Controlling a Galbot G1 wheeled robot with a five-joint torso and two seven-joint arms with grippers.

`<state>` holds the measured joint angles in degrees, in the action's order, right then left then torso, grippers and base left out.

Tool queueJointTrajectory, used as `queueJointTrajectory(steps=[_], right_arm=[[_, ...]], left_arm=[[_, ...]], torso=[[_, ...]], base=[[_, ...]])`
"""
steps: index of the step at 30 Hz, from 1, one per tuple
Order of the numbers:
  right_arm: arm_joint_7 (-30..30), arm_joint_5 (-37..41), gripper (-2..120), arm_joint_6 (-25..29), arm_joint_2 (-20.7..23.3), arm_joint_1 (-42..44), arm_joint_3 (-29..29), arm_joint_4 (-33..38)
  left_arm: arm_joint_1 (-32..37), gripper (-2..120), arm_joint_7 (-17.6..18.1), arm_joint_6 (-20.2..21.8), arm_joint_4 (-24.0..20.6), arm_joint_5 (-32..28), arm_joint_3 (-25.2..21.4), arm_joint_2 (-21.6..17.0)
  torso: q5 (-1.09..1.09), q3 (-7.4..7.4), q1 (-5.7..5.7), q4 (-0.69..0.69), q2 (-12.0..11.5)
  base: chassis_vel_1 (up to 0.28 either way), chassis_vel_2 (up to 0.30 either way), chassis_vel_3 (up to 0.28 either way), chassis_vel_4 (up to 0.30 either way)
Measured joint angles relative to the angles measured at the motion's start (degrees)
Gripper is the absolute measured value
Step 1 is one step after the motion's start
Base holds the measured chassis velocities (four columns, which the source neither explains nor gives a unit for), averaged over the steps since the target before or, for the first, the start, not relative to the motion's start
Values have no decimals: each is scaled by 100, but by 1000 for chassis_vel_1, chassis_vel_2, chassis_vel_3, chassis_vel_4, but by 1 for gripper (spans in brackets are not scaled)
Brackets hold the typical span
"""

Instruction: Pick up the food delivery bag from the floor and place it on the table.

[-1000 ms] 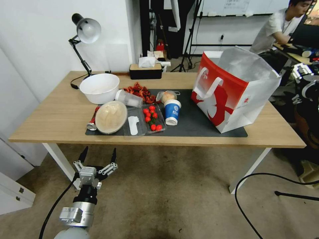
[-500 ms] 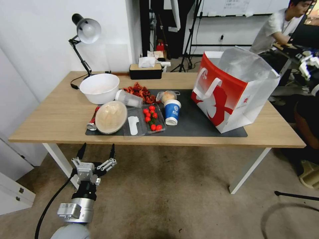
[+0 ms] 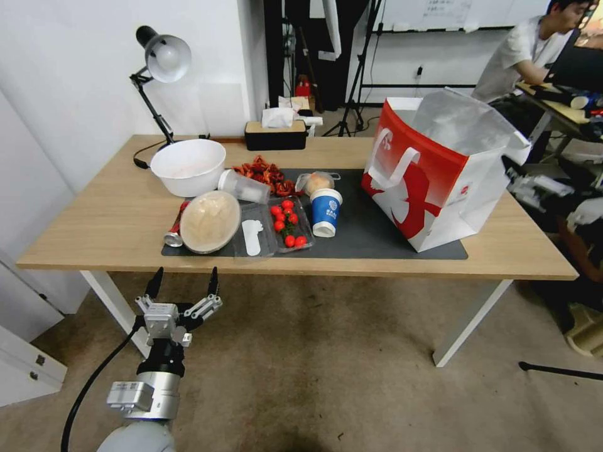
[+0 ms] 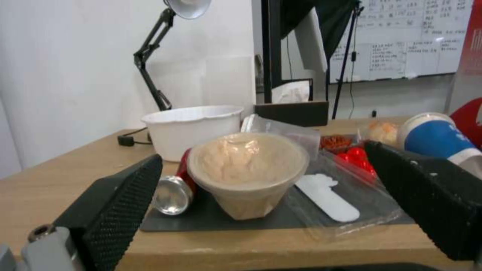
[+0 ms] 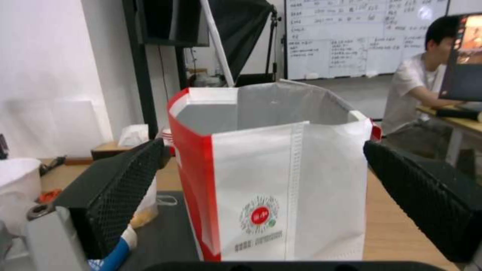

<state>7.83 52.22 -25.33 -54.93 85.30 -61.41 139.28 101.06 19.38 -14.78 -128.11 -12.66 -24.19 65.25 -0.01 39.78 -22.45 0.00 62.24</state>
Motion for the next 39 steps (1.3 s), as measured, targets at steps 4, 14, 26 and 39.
queueJointTrajectory(steps=[4, 14, 26, 39], right_arm=[[-63, -665, 100, 43, -444, 282, 139, 354], [-261, -2554, 100, 269, -1213, 1100, 396, 432], [-258, -4593, 100, 1553, -2225, 1522, 1763, 198], [320, -5639, 100, 2146, -2749, 1430, 2816, -248]], left_arm=[[52, 100, -4, -6, -126, 30, -31, 11], [193, 100, -18, -165, -207, 203, -21, 61], [217, 100, -192, -314, -197, 313, 34, 188], [169, 100, -369, -490, -26, 357, 36, 381]], torso=[[-1, 1, 0, 0, 0], [0, 1, 0, -1, 0], [0, 0, 0, 0, 0], [0, 1, -1, 0, -1]], base=[[0, 0, 0, 0], [0, 0, 0, 0], [0, 0, 0, 0], [0, 0, 0, 0]])
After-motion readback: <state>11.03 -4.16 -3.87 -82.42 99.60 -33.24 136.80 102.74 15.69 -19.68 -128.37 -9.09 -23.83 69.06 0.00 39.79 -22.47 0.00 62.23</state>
